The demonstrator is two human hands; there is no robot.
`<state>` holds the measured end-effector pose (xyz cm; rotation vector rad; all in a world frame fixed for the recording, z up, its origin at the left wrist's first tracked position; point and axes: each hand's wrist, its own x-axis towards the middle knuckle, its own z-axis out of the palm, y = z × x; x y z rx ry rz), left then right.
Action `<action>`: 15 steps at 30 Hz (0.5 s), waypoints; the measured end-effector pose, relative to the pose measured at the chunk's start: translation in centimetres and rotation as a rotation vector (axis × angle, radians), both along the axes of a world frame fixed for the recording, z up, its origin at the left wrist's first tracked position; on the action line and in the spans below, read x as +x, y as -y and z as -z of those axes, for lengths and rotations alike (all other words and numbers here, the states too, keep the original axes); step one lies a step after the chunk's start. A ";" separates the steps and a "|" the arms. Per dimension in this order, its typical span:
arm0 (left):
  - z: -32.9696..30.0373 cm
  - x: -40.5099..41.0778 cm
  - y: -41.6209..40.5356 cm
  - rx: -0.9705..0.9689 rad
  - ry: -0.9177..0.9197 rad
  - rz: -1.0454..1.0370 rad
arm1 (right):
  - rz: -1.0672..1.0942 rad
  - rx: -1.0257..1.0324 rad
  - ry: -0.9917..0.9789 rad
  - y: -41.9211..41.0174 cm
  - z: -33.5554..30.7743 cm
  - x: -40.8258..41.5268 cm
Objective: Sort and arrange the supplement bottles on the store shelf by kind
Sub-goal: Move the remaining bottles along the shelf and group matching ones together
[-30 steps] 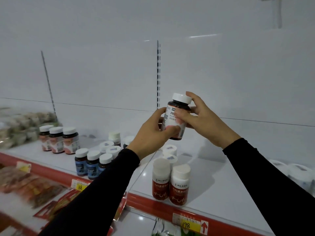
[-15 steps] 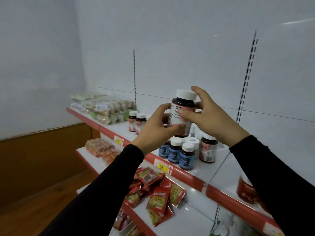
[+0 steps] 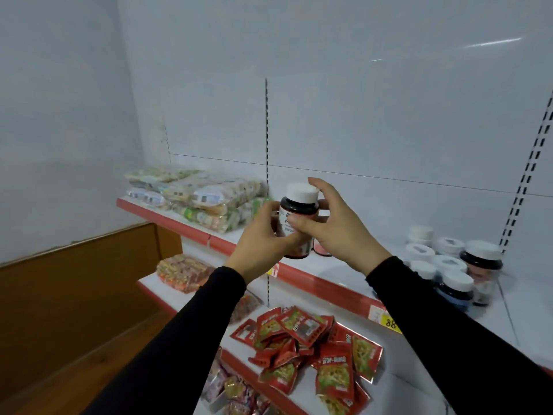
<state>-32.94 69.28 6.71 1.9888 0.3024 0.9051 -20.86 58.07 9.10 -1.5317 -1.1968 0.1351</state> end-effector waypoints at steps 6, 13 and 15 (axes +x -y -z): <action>1.5 2.9 -6.4 0.012 -0.030 -0.005 | 0.016 -0.032 0.019 -6.8 1.9 2.7; 3.1 7.3 -12.7 -0.001 -0.056 -0.035 | 0.084 -0.060 -0.055 -13.0 4.6 7.0; 3.8 8.1 -14.1 -0.017 -0.059 -0.030 | 0.115 -0.096 -0.067 -14.1 5.5 7.7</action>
